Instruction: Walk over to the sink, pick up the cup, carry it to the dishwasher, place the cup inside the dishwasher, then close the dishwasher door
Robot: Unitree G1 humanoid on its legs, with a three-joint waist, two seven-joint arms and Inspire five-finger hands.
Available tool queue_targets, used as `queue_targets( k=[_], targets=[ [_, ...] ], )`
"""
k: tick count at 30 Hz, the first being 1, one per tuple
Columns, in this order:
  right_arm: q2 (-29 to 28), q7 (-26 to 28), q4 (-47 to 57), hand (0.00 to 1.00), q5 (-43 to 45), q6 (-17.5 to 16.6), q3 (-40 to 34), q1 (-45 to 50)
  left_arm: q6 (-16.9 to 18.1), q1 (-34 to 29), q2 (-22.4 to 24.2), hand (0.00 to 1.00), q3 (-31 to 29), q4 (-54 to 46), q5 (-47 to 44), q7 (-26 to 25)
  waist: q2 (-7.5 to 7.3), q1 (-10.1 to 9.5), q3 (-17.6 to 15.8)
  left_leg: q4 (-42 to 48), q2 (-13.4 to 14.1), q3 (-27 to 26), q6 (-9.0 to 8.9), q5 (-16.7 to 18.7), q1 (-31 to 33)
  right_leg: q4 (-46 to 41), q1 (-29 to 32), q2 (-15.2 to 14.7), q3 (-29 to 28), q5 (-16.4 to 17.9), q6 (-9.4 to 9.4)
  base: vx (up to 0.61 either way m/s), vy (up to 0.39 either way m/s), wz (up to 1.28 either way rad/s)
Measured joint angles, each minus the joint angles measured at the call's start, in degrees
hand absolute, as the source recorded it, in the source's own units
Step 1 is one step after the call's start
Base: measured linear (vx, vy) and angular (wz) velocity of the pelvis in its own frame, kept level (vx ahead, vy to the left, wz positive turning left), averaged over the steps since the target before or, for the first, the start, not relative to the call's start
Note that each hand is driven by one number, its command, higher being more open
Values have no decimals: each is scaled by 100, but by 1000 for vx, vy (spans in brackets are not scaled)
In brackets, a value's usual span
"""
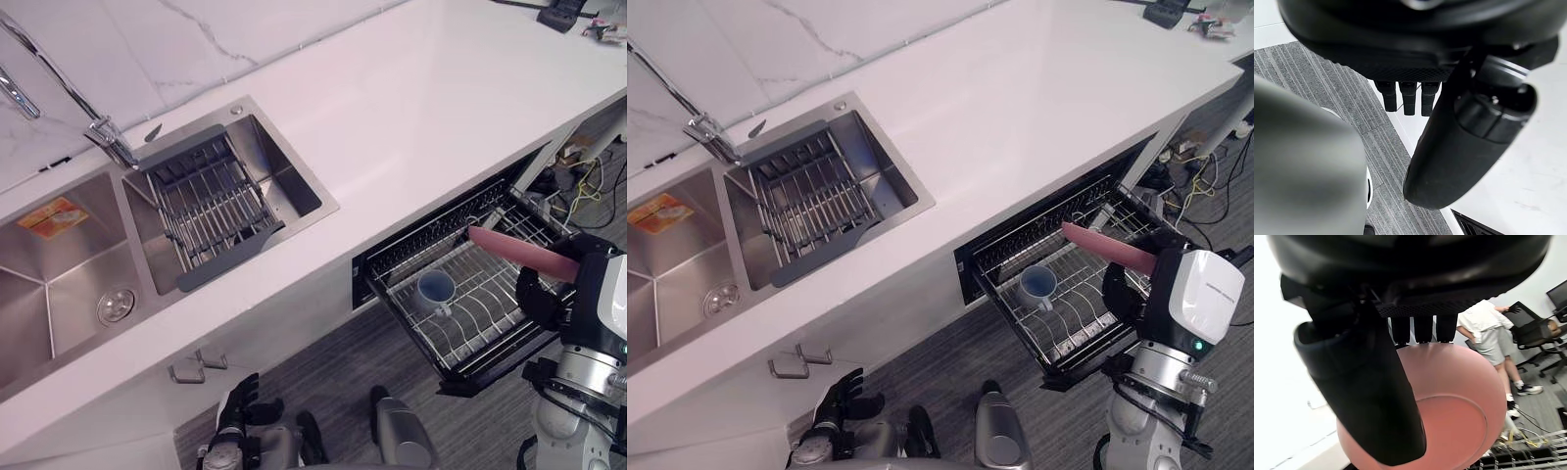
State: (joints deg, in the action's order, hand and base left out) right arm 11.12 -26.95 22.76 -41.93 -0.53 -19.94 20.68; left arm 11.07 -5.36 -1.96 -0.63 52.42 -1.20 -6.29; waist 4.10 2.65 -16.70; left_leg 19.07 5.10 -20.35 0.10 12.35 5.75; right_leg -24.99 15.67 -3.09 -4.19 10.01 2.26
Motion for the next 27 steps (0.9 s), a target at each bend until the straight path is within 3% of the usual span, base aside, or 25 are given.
queue_targets(
  k=[7,13,27],
  targets=[
    [37,-133,-946,30,484,147,-10,-508,61,219,-70,90,125,-71,-118,-113,24,-45,-371,258,3,-45,32,76,293,-220,278,-58,-11,37,21,-5,1,1],
    [392,-197,-1763,30,934,172,-20,-1316,68,569,-124,90,245,-99,-221,-214,36,-133,-775,414,12,-108,52,88,592,-387,608,-77,-54,41,24,-6,-5,-1],
    [743,-451,-2588,30,1600,301,-470,-2522,170,712,-89,90,328,-225,-339,-325,47,-185,-987,402,16,-232,53,87,901,-410,980,-52,-157,29,37,21,-8,-3]
  ],
)
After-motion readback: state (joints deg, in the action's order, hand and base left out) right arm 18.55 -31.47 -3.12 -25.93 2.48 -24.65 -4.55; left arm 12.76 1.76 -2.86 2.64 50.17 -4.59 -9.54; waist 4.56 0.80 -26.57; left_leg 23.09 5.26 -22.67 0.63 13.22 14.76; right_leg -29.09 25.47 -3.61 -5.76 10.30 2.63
